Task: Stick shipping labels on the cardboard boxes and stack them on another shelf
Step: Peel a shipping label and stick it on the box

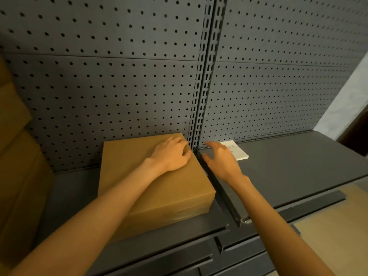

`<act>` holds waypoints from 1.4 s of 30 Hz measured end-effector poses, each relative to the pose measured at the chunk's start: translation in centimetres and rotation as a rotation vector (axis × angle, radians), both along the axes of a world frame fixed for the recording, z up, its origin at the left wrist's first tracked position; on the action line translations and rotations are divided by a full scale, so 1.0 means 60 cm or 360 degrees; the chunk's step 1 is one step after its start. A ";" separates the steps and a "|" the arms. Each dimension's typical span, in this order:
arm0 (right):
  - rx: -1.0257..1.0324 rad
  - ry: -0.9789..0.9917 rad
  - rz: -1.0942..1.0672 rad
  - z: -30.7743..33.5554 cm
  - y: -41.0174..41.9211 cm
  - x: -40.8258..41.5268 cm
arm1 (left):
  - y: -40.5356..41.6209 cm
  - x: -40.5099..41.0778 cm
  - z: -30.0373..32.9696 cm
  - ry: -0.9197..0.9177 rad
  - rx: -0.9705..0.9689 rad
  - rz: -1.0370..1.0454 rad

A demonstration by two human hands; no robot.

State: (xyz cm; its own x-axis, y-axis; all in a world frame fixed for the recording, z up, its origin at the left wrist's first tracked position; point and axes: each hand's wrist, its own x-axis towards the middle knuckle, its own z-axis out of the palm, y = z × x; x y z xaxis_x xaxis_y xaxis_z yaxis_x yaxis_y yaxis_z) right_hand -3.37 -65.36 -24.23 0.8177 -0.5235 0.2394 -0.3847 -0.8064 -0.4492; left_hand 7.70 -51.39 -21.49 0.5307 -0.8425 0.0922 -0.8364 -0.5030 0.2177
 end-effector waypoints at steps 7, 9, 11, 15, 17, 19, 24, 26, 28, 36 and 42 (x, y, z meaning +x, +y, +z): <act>0.0092 0.0037 -0.0232 -0.009 -0.082 -0.003 | -0.010 -0.007 -0.013 -0.0101 -0.0083 0.0073; 0.0122 0.0093 -0.0327 -0.011 -0.111 -0.003 | -0.022 -0.008 -0.010 -0.0175 -0.0056 0.0093; 0.0156 0.0136 -0.0426 -0.014 -0.136 -0.003 | -0.036 -0.010 -0.009 -0.0233 -0.0039 0.0124; 0.0216 0.0188 -0.0572 -0.025 -0.182 -0.001 | -0.046 -0.011 -0.019 -0.0273 -0.0112 0.0177; 0.0274 0.0195 -0.0597 -0.036 -0.202 0.003 | -0.045 -0.013 -0.021 -0.0275 -0.0145 0.0206; 0.0309 0.0241 -0.0607 -0.048 -0.219 0.009 | -0.050 -0.016 -0.019 -0.0338 -0.0126 0.0234; 0.0456 0.0258 -0.0675 -0.065 -0.254 0.028 | -0.066 -0.022 -0.012 -0.0471 -0.0045 0.0288; 0.0536 0.0238 -0.0706 -0.067 -0.264 0.030 | -0.066 -0.022 -0.015 -0.0463 -0.0063 0.0297; 0.0554 0.0224 -0.0712 -0.071 -0.268 0.031 | -0.066 -0.021 -0.018 -0.0442 -0.0078 0.0320; 0.0482 0.0111 -0.0744 -0.066 -0.251 0.031 | -0.065 -0.016 -0.026 -0.0400 -0.0186 0.0325; 0.0572 0.0098 -0.0801 -0.066 -0.245 0.030 | -0.063 -0.014 -0.027 -0.0391 -0.0217 0.0329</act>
